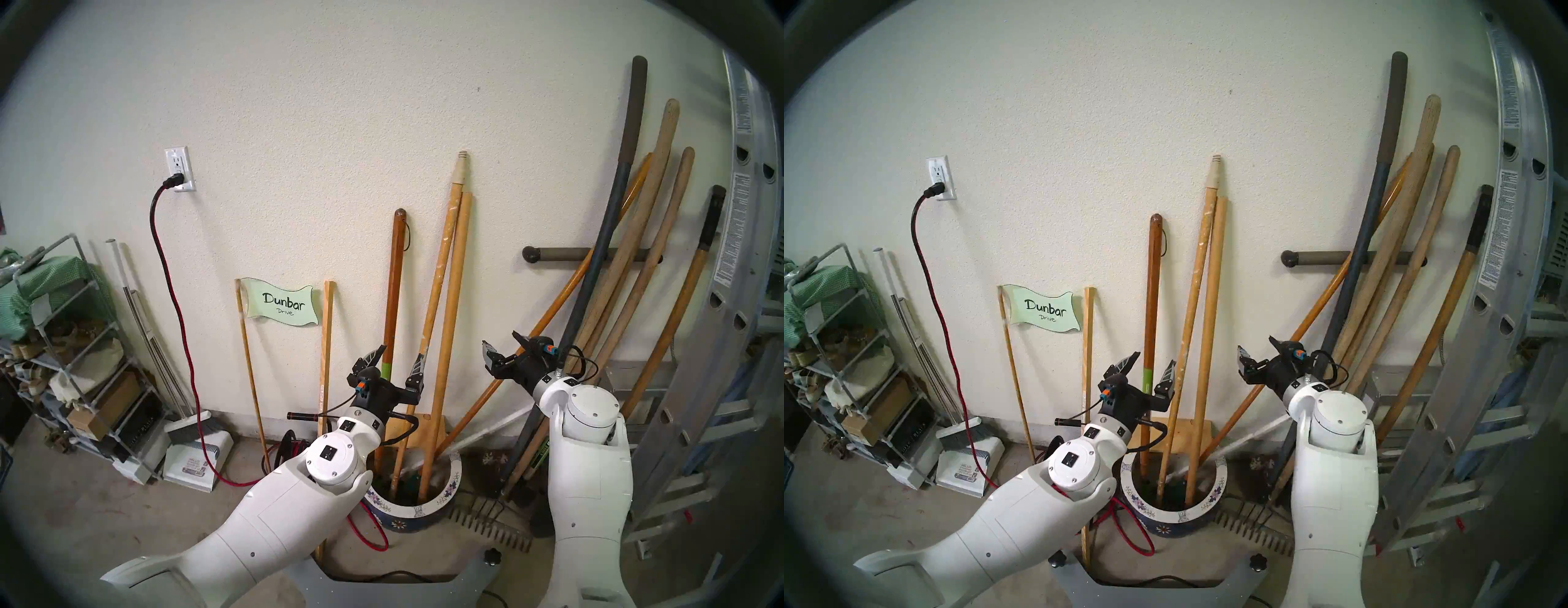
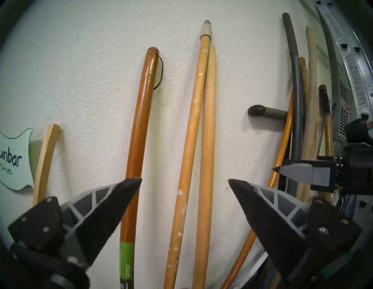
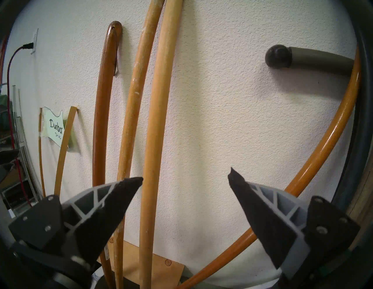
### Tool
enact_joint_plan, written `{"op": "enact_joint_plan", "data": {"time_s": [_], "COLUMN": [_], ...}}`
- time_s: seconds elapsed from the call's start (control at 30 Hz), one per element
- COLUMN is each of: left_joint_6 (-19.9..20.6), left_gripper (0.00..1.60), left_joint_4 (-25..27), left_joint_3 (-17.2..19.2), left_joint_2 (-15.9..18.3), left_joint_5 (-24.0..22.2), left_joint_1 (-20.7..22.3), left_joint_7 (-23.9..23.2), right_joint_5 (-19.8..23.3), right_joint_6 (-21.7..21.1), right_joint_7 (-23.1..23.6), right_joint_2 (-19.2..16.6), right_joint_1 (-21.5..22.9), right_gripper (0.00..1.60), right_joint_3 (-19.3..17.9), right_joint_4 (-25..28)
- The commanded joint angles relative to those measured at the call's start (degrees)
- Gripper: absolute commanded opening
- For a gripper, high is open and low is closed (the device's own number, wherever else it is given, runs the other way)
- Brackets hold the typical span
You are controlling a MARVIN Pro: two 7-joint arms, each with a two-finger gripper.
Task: Put wooden sticks into the pot
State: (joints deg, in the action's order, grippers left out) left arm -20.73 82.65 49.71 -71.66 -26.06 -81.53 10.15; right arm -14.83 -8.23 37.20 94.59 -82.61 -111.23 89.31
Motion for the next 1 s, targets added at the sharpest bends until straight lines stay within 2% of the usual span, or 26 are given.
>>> {"op": "enact_joint_plan", "data": {"time_s": [0.0,0.6,0.97], "left_joint_6": [1.0,6.4,12.1], "left_gripper": [1.60,1.60,1.60], "left_joint_4": [6.5,23.0,33.1], "left_joint_3": [0.2,2.4,4.0], "left_joint_2": [4.0,13.5,18.2], "left_joint_5": [0.7,4.1,6.3], "left_joint_1": [-5.8,-17.7,-24.7], "left_joint_7": [2.3,12.3,20.3], "right_joint_5": [0.0,0.0,0.0], "right_joint_6": [0.0,0.0,0.1], "right_joint_7": [0.0,0.0,0.0], "right_joint_2": [0.0,0.1,0.1], "right_joint_1": [0.1,0.1,0.1], "right_gripper": [1.60,1.60,1.60], "right_joint_3": [0.1,0.1,0.1], "right_joint_4": [0.1,0.1,0.1]}}
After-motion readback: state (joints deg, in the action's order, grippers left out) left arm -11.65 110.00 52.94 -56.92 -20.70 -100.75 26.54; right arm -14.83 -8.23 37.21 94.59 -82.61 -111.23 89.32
